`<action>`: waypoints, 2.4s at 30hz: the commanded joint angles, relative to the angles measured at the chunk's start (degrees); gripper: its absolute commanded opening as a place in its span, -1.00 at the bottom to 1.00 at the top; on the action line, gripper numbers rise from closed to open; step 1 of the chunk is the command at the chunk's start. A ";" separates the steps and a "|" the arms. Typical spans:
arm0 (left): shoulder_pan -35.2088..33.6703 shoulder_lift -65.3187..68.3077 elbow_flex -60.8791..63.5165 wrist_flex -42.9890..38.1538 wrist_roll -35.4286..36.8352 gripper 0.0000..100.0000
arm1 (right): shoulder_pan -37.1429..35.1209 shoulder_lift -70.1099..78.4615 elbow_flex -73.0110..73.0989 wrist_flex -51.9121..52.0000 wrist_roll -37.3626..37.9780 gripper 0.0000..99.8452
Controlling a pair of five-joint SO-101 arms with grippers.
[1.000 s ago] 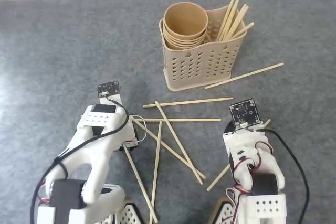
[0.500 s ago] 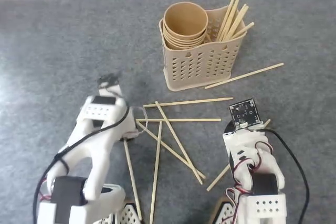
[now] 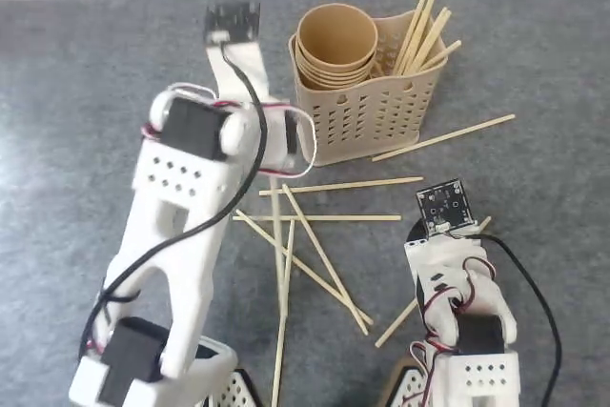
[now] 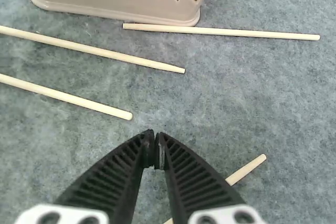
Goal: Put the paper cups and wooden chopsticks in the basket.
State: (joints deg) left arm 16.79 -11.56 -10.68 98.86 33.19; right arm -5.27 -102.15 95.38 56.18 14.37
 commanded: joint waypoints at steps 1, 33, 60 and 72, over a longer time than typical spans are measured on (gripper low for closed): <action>1.49 -3.43 -11.47 1.58 0.70 -0.98 | -0.31 0.04 1.14 -0.92 0.70 -0.99; 12.31 20.48 -11.47 -80.00 -21.54 -0.98 | -0.31 0.04 1.14 -0.75 3.60 -0.99; 14.24 4.57 0.13 -49.05 -19.43 -0.50 | -0.31 0.04 1.14 -0.75 3.87 -0.99; 11.25 -8.79 1.89 -1.41 -6.86 -0.50 | -0.31 0.04 1.14 -0.66 3.87 -0.99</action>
State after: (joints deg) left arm 30.59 -18.51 -8.66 92.44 19.21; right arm -5.27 -102.15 95.38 56.18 17.63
